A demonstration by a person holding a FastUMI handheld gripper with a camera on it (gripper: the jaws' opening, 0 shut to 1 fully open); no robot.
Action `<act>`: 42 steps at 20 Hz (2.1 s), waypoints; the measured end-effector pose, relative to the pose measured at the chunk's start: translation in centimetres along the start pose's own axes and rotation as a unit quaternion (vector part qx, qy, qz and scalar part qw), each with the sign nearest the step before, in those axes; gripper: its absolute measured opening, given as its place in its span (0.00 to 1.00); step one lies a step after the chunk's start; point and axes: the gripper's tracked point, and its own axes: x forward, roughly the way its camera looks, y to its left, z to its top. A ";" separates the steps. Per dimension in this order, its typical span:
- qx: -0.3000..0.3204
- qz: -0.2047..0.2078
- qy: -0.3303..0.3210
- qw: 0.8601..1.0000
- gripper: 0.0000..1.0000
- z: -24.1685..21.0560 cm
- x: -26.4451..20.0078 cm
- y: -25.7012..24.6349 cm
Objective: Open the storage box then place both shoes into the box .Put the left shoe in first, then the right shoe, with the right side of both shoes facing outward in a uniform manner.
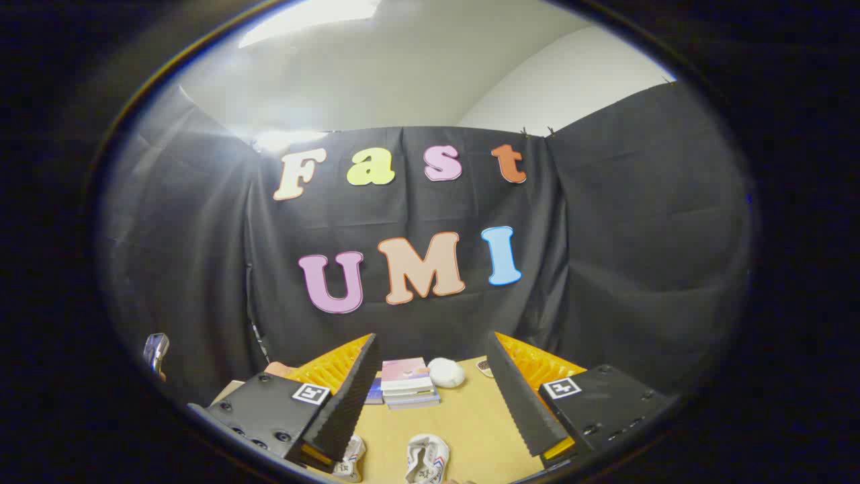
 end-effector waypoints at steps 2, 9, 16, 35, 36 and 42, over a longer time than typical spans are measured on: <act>-0.002 0.002 0.006 1.000 0.99 -0.3 0.0 0.2; -0.002 0.015 0.031 0.999 0.99 -1.1 0.9 0.3; 0.008 0.040 0.046 0.998 0.99 -2.4 3.0 1.4; 0.333 0.184 0.291 0.878 0.99 -19.2 6.2 17.5; 0.353 0.188 0.314 0.861 0.99 -20.4 5.6 18.7; 0.412 0.204 0.444 0.769 0.99 -28.3 0.7 23.4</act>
